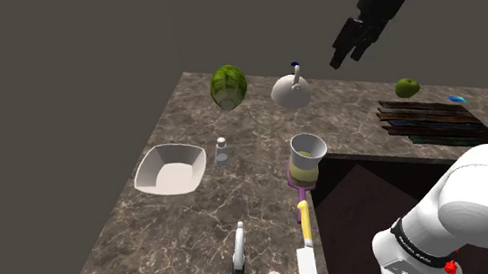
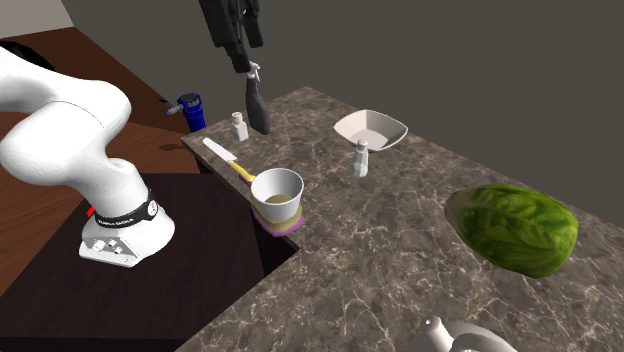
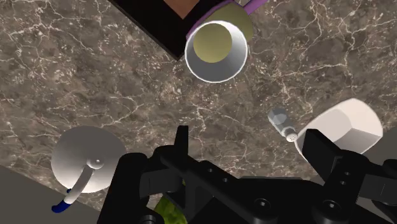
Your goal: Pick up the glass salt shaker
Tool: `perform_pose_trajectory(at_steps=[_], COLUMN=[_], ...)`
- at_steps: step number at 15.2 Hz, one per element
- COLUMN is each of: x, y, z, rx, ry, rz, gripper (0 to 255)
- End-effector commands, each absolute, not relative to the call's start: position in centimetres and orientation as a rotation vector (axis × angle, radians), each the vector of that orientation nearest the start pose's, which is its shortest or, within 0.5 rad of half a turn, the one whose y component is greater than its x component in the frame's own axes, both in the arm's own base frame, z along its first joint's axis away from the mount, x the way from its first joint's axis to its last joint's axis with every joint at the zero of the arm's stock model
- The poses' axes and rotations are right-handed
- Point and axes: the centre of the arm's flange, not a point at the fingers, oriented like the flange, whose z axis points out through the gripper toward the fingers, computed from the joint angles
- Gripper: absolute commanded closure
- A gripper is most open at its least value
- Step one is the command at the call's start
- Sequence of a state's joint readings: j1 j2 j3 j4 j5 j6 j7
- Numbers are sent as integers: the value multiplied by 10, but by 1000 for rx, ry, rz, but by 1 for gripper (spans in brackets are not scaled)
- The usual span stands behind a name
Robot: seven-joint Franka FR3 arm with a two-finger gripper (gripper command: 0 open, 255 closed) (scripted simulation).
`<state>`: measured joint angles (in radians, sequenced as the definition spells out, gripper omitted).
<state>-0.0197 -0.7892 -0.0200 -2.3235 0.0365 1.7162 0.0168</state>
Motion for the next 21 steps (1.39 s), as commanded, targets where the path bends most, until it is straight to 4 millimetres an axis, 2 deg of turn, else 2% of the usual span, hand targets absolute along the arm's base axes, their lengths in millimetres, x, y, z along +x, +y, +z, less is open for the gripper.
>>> perform_pose_trajectory(at_steps=[1, 21], x=[320, 449], y=[-12, 116], z=[621, 431], rx=[-3079, -3118], ry=[83, -170], rz=[-281, -398], gripper=[0, 0])
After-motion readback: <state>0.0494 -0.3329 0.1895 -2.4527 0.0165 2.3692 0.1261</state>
